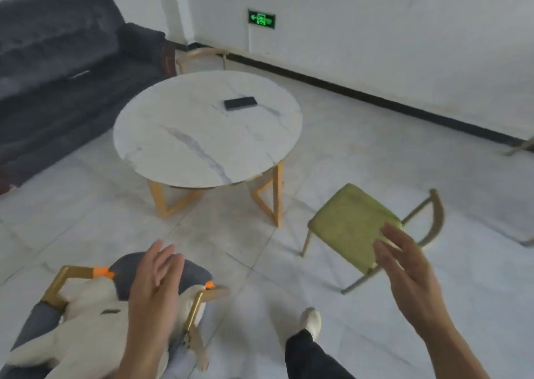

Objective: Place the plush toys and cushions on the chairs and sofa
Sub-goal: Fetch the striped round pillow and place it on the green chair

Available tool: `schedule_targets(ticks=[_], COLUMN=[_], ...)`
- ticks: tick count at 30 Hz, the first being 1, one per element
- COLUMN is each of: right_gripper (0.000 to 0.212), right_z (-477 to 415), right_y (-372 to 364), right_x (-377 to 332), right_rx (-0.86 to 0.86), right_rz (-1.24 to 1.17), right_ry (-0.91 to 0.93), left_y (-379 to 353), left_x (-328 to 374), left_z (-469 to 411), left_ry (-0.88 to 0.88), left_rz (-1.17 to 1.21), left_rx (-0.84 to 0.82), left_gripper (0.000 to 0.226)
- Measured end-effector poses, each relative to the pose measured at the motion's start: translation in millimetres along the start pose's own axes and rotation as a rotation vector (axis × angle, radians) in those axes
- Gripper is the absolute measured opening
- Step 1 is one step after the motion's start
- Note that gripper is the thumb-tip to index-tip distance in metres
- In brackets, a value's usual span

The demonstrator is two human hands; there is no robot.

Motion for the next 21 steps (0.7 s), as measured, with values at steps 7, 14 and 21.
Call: schedule_targets(ticks=[7,14,21], right_gripper=[0.047,0.051,0.049], right_z=[68,96,54], right_y=[216,386,515], right_x=[75,181,222], right_rx=[0.491,0.691,0.692], right_rz=[-0.134,-0.146,-0.113], right_ry=[-0.077,-0.193,-0.238], left_y=[-223,-440,-595], left_x=[57,58,72], left_z=[69,197,288], left_ry=[-0.187,-0.232,-0.277], left_rz=[-0.097,-0.134,-0.164], left_rx=[-0.453,-0.766,-0.907], left_gripper=[0.051,0.047,0.06])
Point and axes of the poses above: each hand's wrist, its own z-axis away from the middle knuckle, its own y-axis out of the back of the hand, x = y × z, the point moved 9 cm from there along -z, towards the middle knuckle, and after that the axes turned 4 degrees about z, right-handed, at the moved point
